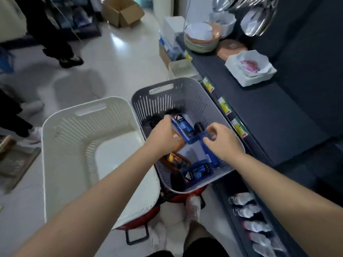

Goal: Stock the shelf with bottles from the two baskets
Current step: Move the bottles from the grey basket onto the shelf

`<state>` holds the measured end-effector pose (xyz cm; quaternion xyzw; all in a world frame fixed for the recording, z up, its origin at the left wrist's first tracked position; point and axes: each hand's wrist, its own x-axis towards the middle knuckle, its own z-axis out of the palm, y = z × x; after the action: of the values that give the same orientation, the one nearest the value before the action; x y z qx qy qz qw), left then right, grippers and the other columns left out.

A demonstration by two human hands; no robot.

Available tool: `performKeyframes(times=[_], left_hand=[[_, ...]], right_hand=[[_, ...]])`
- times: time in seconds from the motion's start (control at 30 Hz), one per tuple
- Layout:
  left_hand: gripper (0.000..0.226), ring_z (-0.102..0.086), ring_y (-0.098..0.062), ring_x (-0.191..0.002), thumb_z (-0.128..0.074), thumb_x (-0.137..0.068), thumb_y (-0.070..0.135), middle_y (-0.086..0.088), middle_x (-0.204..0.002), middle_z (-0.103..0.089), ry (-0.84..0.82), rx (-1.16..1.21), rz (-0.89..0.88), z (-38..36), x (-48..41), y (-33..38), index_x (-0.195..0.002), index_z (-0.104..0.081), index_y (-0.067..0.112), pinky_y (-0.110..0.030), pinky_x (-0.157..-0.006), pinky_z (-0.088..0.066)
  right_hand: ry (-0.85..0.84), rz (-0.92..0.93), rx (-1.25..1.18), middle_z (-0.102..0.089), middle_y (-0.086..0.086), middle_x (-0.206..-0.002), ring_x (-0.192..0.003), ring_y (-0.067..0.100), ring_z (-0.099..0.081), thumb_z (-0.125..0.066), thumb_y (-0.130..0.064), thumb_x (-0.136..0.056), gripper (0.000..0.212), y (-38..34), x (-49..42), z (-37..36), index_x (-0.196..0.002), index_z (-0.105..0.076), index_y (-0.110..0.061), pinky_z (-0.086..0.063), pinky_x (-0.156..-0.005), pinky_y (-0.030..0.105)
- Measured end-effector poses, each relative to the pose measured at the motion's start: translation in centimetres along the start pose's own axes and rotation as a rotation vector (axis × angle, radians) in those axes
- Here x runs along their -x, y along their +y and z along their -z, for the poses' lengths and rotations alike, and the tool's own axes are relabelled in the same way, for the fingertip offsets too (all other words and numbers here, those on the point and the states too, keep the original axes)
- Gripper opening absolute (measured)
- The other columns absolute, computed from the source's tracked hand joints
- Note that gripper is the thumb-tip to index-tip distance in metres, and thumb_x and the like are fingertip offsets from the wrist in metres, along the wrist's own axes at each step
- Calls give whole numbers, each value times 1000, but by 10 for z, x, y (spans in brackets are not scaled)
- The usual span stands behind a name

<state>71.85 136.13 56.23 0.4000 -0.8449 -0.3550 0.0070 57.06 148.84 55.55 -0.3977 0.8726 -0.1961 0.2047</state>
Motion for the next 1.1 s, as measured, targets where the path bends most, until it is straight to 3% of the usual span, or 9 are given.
performKeyframes(times=[0.1,0.2,0.37,0.57,0.73,0.87,0.93,1.0,1.1], left_hand=[[43,-58,-26,-92,-68,-85,27,-7,-106,-55,-39,27,96,-32,-11,-6,-114,-41,10,-36,-68,-46],[48,-61,-27,-95,-70,-84,25,-7,-109,-56,-51,40,199,-56,-22,-13,-120,-40,12,-41,-77,-53],[58,-58,-29,-104,-66,-84,25,-12,-122,-51,-98,28,424,-82,-39,-28,-131,-37,7,-33,-72,-43],[75,-49,-30,-124,-69,-84,37,-15,-137,-45,-193,71,781,-106,-55,-39,-139,-31,3,-35,-94,-45],[71,-57,-28,-118,-68,-87,41,-14,-130,-59,-115,262,1005,-128,-61,-39,-137,-42,-2,-30,-88,-46],[98,-53,-31,-123,-70,-85,44,-15,-136,-54,-21,428,1065,-137,-67,-38,-147,-15,-9,-34,-99,-44],[110,-44,-35,-131,-71,-83,46,-22,-147,-39,13,460,1099,-143,-70,-40,-149,-1,-8,-39,-104,-41],[119,-31,-38,-139,-71,-83,46,-27,-155,-19,25,436,1137,-143,-71,-40,-148,14,-7,-44,-110,-35],[118,-27,-39,-141,-70,-85,42,-26,-157,-7,6,451,1187,-140,-73,-39,-147,20,-4,-45,-111,-33]], right_hand=[[-142,-72,22,-60,10,-108,-93,28,-57,-63,-20,-88,25,6,-25,-17,-109,-54,-9,-39,-68,30],[-238,-94,34,-60,16,-115,-101,32,-57,-64,-19,-87,33,16,-48,-36,-114,-51,-4,-39,-69,31],[-273,-128,107,-42,20,-137,-124,37,-45,-66,-17,-87,62,23,-76,-55,-137,-34,-1,-41,-97,41],[-308,-140,152,-27,21,-146,-132,38,-35,-63,-11,-87,77,30,-89,-77,-147,-15,1,-35,-106,42],[-302,-124,210,-28,21,-147,-131,36,-37,-64,-9,-87,80,31,-92,-86,-148,-12,1,-39,-104,40],[-416,-151,214,-51,23,-130,-116,35,-56,-62,-8,-88,57,37,-108,-83,-135,-30,4,-50,-89,40],[-483,-156,218,-55,22,-127,-114,34,-57,-60,-10,-91,51,41,-115,-80,-132,-34,5,-49,-85,36],[-534,-167,202,-54,20,-128,-114,33,-56,-60,-11,-91,55,45,-120,-81,-135,-32,4,-45,-80,31],[-623,-243,139,-51,20,-130,-115,32,-54,-62,-12,-90,68,45,-122,-87,-142,-20,0,-43,-83,32]])
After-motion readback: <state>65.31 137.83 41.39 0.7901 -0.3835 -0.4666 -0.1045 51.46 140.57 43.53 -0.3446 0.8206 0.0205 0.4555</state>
